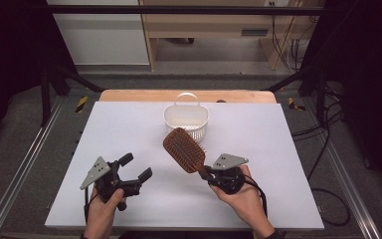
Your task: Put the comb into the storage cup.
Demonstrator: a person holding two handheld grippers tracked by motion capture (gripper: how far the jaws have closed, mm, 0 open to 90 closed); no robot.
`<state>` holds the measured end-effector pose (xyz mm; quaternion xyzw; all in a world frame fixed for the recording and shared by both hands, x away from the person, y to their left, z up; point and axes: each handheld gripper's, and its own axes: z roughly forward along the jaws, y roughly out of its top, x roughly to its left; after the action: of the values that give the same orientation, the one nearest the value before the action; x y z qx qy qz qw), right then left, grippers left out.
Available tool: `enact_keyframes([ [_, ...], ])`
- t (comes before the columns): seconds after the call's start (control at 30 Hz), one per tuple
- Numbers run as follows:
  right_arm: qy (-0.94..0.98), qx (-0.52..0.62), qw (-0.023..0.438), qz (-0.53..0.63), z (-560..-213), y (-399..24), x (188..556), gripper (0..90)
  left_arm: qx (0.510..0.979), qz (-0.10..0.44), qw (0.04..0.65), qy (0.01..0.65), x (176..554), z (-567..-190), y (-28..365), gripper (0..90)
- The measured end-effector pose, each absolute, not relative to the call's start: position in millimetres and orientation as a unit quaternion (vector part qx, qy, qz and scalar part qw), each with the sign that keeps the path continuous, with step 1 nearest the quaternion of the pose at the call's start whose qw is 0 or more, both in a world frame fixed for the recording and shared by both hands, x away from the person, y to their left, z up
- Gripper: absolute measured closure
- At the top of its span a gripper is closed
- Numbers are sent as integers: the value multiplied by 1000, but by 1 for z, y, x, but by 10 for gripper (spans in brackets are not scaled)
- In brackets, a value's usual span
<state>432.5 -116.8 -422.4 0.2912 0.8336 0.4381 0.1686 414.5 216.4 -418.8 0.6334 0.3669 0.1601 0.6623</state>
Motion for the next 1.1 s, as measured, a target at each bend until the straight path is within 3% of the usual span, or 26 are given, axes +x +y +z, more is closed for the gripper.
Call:
enact_keyframes([
  [0.4, 781, 275, 199, 524, -425, -118, 427, 728, 645, 89, 672, 354, 438, -384, 170, 36],
  [0.7, 760, 261, 213, 555, -430, -120, 423, 727, 641, 88, 678, 350, 446, -365, 150, 48],
  [0.97, 755, 259, 224, 559, -432, -119, 420, 727, 634, 77, 680, 359, 449, -349, 134, 119],
  [1.1, 754, 259, 224, 561, -432, -120, 419, 727, 635, 82, 676, 365, 450, -349, 129, 200],
])
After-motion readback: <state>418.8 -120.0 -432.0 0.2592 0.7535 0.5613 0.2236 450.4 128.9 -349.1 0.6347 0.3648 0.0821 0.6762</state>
